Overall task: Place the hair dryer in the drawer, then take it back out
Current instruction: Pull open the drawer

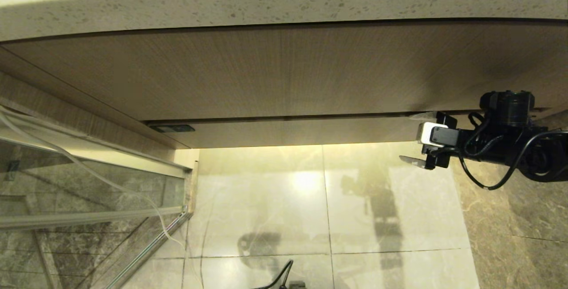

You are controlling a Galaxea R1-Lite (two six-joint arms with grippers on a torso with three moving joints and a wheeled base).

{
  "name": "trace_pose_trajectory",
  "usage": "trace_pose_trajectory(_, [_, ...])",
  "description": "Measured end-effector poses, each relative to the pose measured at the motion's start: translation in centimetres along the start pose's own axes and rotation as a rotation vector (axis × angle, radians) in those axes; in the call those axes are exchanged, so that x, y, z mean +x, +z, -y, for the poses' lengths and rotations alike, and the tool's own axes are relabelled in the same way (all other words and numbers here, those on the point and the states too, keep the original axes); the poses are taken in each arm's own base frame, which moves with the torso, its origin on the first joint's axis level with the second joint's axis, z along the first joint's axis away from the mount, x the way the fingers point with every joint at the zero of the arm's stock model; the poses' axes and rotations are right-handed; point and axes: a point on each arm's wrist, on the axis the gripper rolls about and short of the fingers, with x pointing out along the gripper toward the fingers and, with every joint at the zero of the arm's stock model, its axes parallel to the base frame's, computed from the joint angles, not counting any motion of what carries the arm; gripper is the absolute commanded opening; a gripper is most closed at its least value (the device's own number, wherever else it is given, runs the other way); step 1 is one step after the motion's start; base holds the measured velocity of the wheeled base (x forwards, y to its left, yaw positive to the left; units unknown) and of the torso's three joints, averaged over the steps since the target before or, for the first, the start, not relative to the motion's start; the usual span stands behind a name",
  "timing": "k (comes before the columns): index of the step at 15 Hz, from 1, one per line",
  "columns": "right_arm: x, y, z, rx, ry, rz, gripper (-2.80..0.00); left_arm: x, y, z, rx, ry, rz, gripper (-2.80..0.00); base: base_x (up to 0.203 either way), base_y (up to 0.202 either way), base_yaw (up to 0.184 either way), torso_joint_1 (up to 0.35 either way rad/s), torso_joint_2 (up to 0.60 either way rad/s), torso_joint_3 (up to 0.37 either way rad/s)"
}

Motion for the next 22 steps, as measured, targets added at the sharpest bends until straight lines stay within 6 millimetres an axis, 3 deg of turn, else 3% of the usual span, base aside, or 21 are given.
trace_pose_trajectory(22, [1.1,-0.4,0.7,0.027,-0.069,0.022,0.00,0.0,0.0,0.0,-0.001,-0.001,0.000,-2.80,0.000,0.000,0.000,0.000,0.00,0.000])
